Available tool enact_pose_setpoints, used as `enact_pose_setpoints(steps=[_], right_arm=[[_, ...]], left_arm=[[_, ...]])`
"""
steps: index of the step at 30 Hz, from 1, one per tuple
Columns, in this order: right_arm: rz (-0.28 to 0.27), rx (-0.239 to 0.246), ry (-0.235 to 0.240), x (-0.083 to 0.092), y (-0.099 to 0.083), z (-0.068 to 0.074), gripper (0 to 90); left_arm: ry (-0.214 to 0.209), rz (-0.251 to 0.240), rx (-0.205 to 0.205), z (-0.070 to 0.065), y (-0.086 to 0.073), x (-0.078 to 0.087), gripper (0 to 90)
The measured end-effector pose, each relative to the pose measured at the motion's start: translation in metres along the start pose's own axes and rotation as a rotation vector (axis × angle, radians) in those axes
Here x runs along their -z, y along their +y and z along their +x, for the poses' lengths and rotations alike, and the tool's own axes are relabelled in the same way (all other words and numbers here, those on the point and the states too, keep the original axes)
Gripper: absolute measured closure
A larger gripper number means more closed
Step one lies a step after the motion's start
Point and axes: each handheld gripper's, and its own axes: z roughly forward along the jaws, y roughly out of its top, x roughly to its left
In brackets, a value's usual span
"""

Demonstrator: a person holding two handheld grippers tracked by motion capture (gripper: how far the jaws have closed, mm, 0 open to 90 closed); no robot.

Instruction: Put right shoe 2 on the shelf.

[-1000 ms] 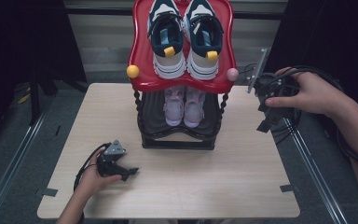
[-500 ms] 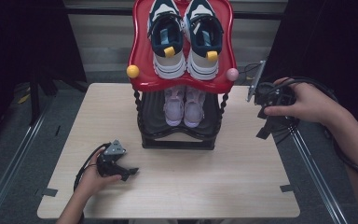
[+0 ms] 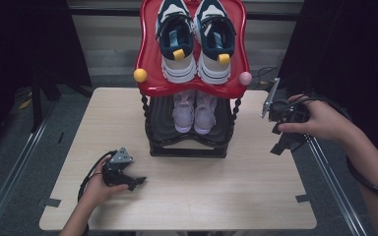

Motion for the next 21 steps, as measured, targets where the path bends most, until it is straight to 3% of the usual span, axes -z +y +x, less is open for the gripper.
enact_pose_setpoints(steps=[21], right_arm=[[-0.016, -0.031, 0.044, -0.054, -0.017, -0.005, 21.0]], left_arm=[[0.003, -0.004, 0.002, 0.000, 0.000, 0.000, 4.6]])
